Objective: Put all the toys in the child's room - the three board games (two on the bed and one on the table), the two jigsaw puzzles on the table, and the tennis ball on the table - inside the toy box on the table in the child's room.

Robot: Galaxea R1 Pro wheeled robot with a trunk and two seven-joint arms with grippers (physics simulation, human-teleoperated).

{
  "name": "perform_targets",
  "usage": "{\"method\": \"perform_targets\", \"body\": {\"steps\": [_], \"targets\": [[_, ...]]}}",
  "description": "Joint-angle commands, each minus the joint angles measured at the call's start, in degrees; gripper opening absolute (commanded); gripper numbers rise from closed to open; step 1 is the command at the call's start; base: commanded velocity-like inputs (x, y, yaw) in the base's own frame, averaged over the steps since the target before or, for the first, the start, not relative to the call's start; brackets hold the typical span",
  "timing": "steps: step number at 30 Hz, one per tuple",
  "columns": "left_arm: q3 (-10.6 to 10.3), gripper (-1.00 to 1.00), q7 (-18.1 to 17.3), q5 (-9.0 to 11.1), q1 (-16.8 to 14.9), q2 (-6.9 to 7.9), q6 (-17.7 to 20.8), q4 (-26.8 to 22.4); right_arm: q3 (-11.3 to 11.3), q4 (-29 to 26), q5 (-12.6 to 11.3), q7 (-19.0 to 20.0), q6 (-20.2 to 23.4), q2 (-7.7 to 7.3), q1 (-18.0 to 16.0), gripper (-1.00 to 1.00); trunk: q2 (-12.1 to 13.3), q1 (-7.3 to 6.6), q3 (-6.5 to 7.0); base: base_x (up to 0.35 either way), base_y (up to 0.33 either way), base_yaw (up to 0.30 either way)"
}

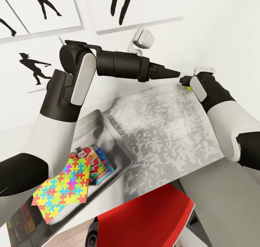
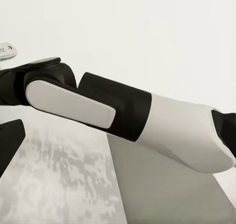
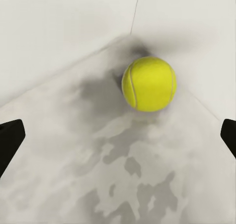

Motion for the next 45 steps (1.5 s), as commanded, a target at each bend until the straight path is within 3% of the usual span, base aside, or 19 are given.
{"method": "perform_targets", "body": {"steps": [1, 45], "targets": [[0.0, 1.0, -0.2, -0.1, -0.1, -0.03, 0.2, 0.0, 0.5, -0.1, -0.6, -0.5, 0.3, -0.14, -0.2, 1.0, -0.1, 0.03, -0.17, 0.0, 0.0, 0.0], [0.3, 1.0, -0.2, -0.1, -0.4, -0.07, 0.2, -0.1, 0.7, 0.0, -0.7, -0.5, 4.6, -0.55, -6.8, 1.0, -0.1, 0.03, -4.31, 0.0, 0.0, 0.0]]}}
